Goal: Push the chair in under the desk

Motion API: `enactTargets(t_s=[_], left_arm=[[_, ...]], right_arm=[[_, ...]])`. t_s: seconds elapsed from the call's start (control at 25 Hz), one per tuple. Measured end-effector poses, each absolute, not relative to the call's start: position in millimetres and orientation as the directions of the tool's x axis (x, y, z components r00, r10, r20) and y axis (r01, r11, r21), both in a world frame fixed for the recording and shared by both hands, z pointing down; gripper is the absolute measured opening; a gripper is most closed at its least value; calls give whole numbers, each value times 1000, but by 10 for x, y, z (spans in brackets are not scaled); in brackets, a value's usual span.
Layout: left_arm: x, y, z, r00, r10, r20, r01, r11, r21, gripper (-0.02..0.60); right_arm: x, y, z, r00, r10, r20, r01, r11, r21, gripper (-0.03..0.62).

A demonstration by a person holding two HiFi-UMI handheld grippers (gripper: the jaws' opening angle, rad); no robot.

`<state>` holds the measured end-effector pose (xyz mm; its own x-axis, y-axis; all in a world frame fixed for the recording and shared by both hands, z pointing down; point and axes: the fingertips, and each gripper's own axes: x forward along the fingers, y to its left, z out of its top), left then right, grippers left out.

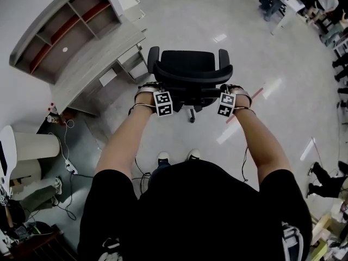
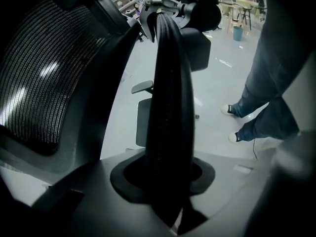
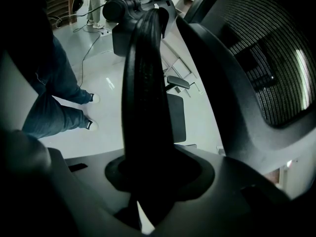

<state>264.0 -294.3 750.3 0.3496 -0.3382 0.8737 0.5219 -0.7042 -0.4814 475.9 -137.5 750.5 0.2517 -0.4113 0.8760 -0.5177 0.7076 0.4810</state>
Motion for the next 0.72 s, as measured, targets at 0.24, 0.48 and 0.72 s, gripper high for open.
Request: enactTargets(t_s=[0.24, 0.48, 0.72], left_arm=[[2312, -2720, 7499, 338, -344, 876, 502, -722, -477, 107], [1972, -2505, 7511, 319, -363, 876, 453, -753, -477, 103], [1519, -2342, 7487, 294, -387, 874, 391, -786, -479, 103]], right_arm=[[4486, -1229, 7487, 243, -424, 872, -494, 720, 488, 129], [4250, -1174, 7505, 214, -433, 875, -442, 756, 482, 129], [3892, -1204, 7480, 175, -452, 874, -379, 789, 484, 129]])
